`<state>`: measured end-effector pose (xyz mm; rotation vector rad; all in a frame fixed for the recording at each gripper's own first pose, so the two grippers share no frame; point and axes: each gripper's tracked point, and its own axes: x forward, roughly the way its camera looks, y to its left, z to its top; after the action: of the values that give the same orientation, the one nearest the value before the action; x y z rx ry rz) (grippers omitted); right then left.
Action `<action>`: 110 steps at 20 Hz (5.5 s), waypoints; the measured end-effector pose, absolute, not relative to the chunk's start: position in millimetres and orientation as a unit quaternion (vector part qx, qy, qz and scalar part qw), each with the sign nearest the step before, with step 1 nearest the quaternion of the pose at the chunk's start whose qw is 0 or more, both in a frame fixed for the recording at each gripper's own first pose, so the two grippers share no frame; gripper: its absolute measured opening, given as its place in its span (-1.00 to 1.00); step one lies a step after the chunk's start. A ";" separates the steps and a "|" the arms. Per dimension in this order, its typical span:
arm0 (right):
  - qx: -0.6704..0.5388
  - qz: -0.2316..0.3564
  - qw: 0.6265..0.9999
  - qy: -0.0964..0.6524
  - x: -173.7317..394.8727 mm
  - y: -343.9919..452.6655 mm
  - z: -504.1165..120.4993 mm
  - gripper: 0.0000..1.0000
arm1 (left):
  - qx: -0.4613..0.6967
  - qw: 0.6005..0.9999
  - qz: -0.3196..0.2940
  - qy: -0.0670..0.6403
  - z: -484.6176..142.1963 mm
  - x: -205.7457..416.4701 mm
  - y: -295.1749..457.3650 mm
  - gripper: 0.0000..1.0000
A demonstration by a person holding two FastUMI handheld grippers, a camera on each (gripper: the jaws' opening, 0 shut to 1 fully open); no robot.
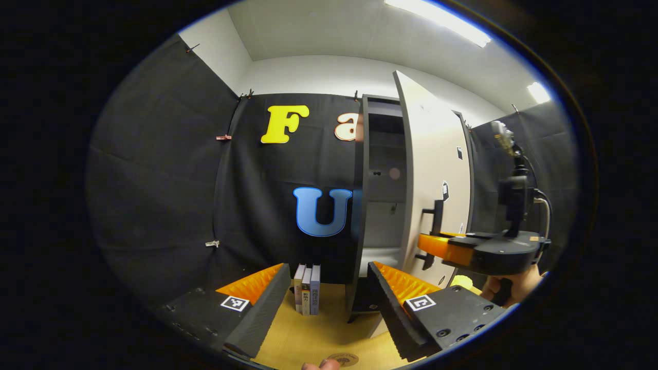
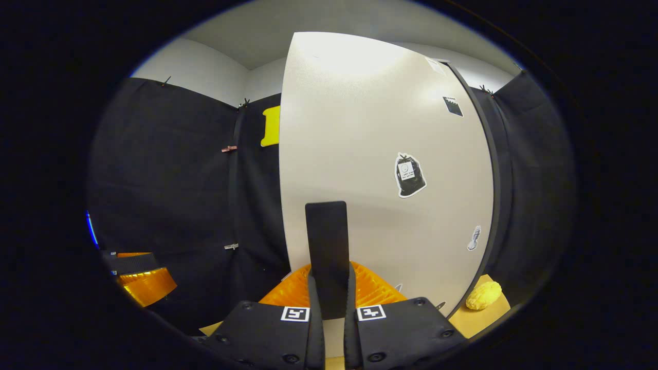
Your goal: Open the cabinet door with the right hand, grasp the bottle in the cabinet with the left hand and place it on the coaster, then close the cabinet door with the right hand.
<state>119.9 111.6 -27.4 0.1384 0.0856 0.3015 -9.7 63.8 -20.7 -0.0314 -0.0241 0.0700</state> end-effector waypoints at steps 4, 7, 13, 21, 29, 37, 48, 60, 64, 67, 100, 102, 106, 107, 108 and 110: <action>0.069 0.148 0.986 0.042 86.7 85.3 -27.3 -0.63 | -0.010 1.000 0.020 -0.015 -14.4 -6.1 44.4 0.89; 0.051 0.138 0.988 0.039 70.4 61.5 -25.5 -0.63 | -0.008 1.000 0.003 -0.015 -13.2 -6.1 23.8 0.89; 0.047 0.094 0.994 0.037 46.5 8.7 -23.8 -0.64 | -0.012 1.000 -0.023 -0.014 -10.4 -8.8 -9.5 0.89; 0.038 0.007 0.999 0.033 29.4 -62.4 -24.1 -0.67 | -0.021 0.999 -0.049 -0.008 -12.2 6.4 -48.1 0.89; 0.050 -0.039 0.998 0.028 34.0 -123.0 -20.2 -0.78 | -0.010 0.998 -0.064 -0.011 -8.2 50.7 -89.4 0.84; 0.078 0.004 0.997 0.023 22.7 -131.2 -1.1 -0.78 | -0.002 0.994 -0.112 -0.006 -24.9 134.0 -170.2 0.89; 0.043 -0.097 0.994 -0.022 12.8 -237.7 -26.0 0.94 | 0.032 0.996 -0.077 0.003 -69.4 292.4 -210.3 0.89; 0.061 -0.138 0.988 -0.023 31.1 -289.2 -49.9 0.94 | 0.015 1.000 -0.007 0.017 -109.2 404.6 -199.6 0.89; 0.068 -0.141 0.988 -0.019 34.3 -292.7 -54.3 0.95 | 0.030 0.999 -0.012 0.012 -106.6 417.4 -201.1 0.69; 0.081 -0.126 0.988 -0.025 38.6 -283.5 -49.5 0.94 | 0.025 0.999 -0.018 0.008 -98.1 407.0 -199.1 0.54; 0.059 -0.195 0.978 -0.037 16.0 -241.8 -20.9 0.94 | 0.024 0.995 -0.092 0.006 -242.3 62.1 -30.9 0.55; 0.066 -0.201 0.977 -0.035 13.5 -243.4 -21.6 0.94 | 0.014 0.995 -0.097 0.002 -264.9 54.2 -23.0 0.55; 0.064 -0.211 0.975 -0.038 9.9 -246.7 -18.4 0.94 | 0.025 0.993 -0.117 0.018 -315.9 45.4 -17.6 0.56; 0.064 -0.213 0.974 -0.036 9.9 -247.0 -19.7 0.94 | 0.036 0.992 -0.121 0.025 -327.3 43.3 -16.7 0.58; 0.065 -0.215 0.974 -0.033 10.5 -246.2 -20.9 0.94 | 0.044 0.991 -0.125 0.030 -336.1 43.1 -16.2 0.59; 0.067 -0.216 0.974 -0.025 12.8 -245.6 -24.7 0.94 | 0.041 0.990 -0.133 0.036 -354.9 43.9 -16.1 0.60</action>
<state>12.8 -245.6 -24.7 0.1347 -0.0506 -0.4350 43.9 -16.1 -354.9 0.0832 0.0723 -0.2667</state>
